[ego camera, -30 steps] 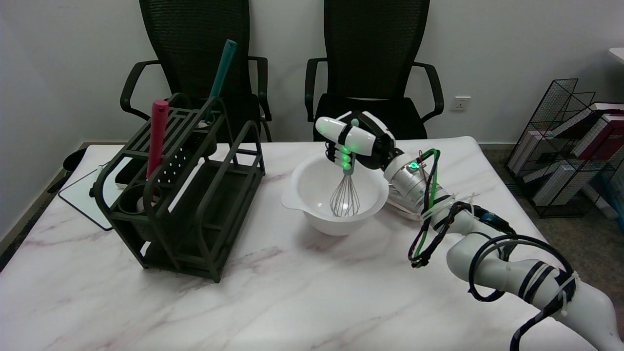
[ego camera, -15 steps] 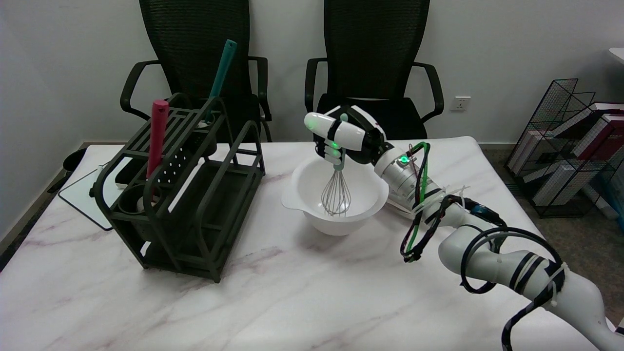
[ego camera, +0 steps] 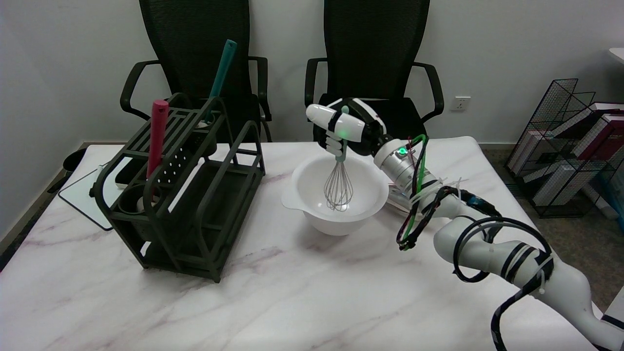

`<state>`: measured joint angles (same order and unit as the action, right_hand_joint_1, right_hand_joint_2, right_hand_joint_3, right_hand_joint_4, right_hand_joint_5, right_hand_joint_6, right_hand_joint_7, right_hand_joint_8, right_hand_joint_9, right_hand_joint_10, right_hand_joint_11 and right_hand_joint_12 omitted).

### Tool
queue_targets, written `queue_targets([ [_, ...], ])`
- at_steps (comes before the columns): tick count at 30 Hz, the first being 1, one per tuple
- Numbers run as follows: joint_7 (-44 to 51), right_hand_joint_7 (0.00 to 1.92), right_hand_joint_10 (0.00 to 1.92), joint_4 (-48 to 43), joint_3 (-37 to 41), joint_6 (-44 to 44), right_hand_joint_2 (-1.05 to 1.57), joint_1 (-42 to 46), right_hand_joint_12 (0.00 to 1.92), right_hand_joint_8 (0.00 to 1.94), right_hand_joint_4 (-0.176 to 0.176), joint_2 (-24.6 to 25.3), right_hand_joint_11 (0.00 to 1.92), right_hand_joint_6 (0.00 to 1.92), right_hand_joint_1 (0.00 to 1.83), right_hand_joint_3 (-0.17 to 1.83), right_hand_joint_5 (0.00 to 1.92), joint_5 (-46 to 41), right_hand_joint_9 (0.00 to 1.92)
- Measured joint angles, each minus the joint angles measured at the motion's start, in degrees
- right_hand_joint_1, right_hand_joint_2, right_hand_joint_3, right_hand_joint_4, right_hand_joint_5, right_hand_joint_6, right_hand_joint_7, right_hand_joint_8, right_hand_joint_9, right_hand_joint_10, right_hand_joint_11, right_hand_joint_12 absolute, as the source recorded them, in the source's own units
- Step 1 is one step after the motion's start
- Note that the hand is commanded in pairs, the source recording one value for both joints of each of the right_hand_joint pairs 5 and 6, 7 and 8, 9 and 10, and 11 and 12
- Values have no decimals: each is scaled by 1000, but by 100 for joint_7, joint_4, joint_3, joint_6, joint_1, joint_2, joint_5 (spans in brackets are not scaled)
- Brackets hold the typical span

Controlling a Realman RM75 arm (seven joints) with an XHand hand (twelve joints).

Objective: Use a whisk to stir in the mixing bowl.

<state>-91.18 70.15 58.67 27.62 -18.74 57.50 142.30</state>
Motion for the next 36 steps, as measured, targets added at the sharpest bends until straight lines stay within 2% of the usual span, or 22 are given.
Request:
queue_targets([
  [18, 7, 1920, 1920, -235, 531, 331, 1401, 310, 1920, 1920, 0, 24, 1920, 1920, 1148, 415, 1920, -13, 1920],
  [36, -18, 1920, 1920, 300, 1013, 595, 1405, 1252, 1920, 1920, 0, -31, 1920, 1920, 1148, 407, 1920, -25, 1920],
])
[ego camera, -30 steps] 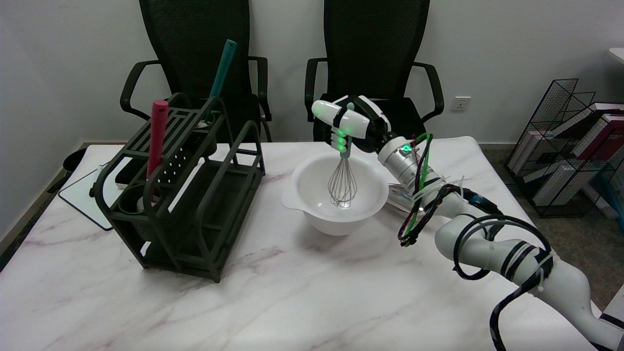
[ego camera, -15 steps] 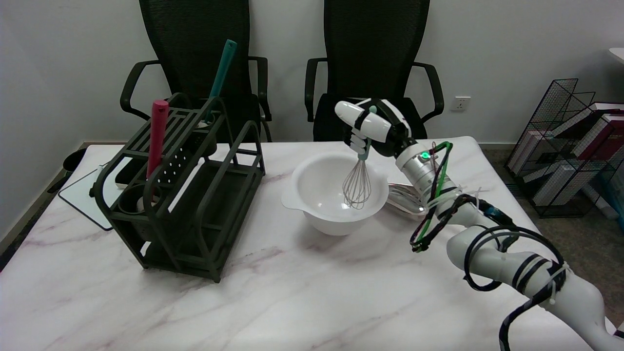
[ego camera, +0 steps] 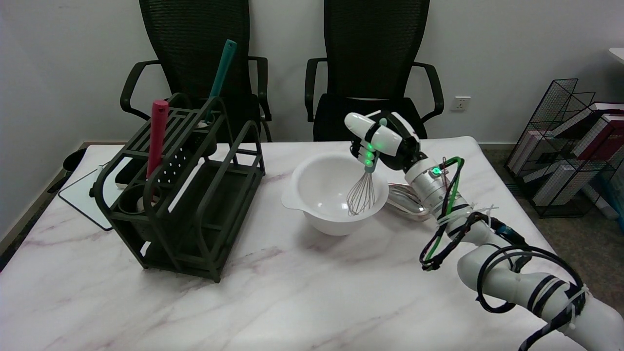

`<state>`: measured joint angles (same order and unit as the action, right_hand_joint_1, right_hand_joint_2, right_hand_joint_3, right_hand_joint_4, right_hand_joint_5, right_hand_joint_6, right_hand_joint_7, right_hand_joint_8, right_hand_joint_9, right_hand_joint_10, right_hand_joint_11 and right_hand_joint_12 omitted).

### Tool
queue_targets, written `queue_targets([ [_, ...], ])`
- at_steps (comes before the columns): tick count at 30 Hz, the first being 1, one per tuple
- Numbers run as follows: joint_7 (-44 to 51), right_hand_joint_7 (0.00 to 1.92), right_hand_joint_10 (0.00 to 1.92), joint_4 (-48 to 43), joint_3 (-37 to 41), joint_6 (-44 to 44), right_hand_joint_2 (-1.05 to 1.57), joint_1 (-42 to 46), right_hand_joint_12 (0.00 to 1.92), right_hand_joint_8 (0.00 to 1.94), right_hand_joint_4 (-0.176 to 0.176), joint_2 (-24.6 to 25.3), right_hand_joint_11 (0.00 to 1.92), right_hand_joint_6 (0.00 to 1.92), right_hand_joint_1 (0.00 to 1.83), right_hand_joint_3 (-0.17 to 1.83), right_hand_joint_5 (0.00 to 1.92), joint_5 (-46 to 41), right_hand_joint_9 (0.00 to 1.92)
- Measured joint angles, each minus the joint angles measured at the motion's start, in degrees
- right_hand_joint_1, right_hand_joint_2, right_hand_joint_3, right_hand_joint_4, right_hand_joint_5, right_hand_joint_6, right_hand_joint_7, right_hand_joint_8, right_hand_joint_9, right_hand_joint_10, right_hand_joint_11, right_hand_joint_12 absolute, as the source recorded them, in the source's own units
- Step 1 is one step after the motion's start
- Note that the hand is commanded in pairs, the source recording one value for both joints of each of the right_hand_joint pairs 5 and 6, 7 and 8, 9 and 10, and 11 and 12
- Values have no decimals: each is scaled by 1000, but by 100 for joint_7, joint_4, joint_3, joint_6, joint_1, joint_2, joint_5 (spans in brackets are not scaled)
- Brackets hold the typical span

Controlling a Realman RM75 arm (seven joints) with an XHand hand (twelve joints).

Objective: Use a whisk to stir in the mixing bowl.

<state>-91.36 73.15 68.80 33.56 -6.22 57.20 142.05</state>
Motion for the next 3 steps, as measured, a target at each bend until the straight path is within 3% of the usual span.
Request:
queue_targets([
  [3, -1, 1920, 1920, 29, -109, 19, 1409, 5, 1920, 1920, 0, -13, 1920, 1920, 1147, 398, 1920, -11, 1920],
])
